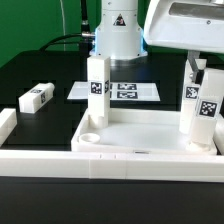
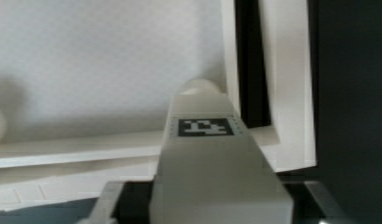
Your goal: Assemble desk
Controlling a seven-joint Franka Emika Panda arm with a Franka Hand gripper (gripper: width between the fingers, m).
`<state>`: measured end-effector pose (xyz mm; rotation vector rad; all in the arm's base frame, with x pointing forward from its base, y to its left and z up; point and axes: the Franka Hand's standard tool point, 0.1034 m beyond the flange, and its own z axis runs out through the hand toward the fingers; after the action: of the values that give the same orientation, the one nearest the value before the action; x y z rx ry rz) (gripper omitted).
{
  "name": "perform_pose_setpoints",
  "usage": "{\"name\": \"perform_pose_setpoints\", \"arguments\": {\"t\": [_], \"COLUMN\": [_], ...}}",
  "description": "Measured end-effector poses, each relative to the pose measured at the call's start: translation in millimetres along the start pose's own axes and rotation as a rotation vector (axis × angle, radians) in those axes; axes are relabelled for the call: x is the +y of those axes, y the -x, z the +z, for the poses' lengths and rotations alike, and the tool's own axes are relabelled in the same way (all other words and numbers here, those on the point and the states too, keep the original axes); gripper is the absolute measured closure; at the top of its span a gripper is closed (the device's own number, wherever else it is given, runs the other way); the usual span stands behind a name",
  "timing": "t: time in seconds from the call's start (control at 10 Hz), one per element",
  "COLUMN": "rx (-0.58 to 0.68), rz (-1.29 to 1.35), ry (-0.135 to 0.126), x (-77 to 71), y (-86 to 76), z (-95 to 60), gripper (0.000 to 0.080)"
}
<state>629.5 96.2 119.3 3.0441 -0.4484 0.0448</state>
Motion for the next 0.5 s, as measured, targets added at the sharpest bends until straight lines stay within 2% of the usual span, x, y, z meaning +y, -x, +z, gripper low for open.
{"name": "perform_pose_setpoints", "arguments": {"t": [0.4, 0.5], "rx": [-0.001, -0.01], "rz": [0.217, 0.368], "ry": [-0.001, -0.015], "x": [-0.6, -2.7], "y": [0.3, 1.5], "z": [0.1, 0.3], "gripper": [0.0509, 0.0509]}}
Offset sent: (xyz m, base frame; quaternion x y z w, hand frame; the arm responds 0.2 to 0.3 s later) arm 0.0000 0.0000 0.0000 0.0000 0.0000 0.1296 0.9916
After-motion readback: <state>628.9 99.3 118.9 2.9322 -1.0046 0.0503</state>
